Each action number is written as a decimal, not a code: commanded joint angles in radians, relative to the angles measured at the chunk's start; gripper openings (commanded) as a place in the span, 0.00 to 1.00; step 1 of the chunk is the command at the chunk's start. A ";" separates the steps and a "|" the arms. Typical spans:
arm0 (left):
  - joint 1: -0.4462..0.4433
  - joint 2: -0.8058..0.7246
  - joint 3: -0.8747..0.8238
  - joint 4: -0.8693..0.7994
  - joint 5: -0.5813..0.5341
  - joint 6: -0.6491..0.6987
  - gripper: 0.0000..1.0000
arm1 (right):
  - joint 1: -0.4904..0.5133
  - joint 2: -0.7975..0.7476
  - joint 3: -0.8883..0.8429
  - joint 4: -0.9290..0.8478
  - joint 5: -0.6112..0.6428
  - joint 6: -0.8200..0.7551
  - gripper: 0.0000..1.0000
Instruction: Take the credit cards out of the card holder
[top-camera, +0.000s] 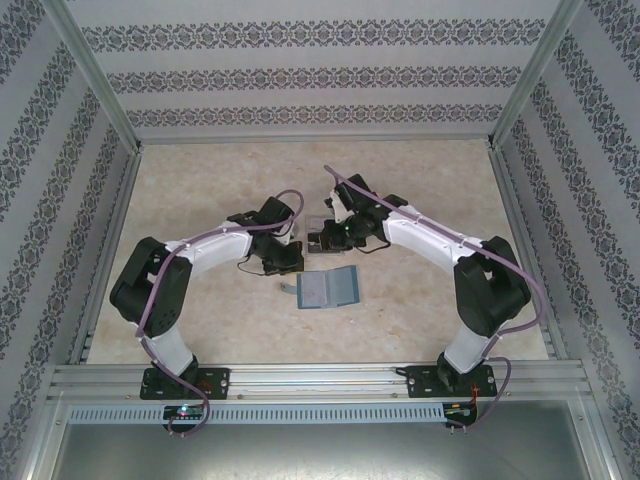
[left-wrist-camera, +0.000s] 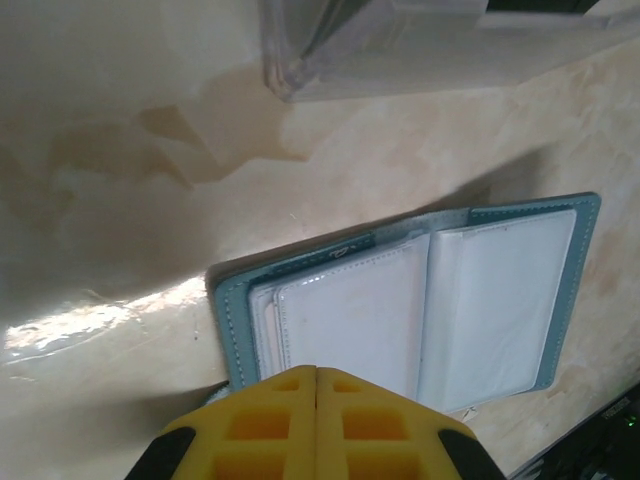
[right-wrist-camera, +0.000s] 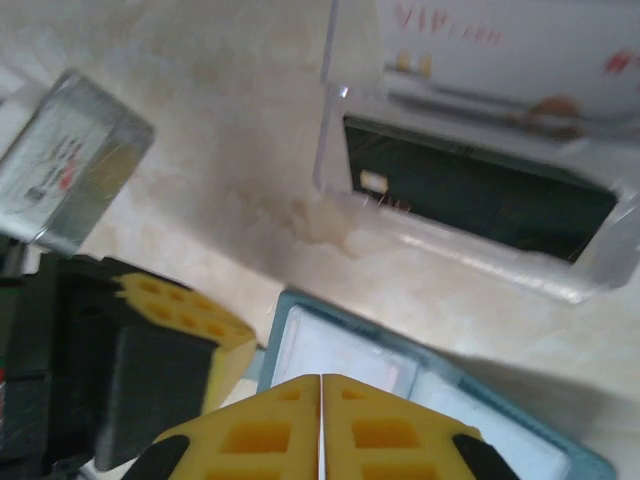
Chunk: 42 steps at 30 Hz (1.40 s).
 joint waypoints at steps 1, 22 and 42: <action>-0.030 0.025 0.015 -0.026 0.003 0.009 0.00 | 0.023 -0.039 -0.051 0.058 -0.062 0.132 0.13; -0.059 0.034 -0.089 0.014 -0.027 -0.006 0.00 | 0.119 0.009 -0.167 0.102 -0.061 0.249 0.20; -0.059 0.029 -0.122 0.052 -0.012 -0.015 0.00 | 0.166 0.117 -0.120 0.050 -0.011 0.270 0.24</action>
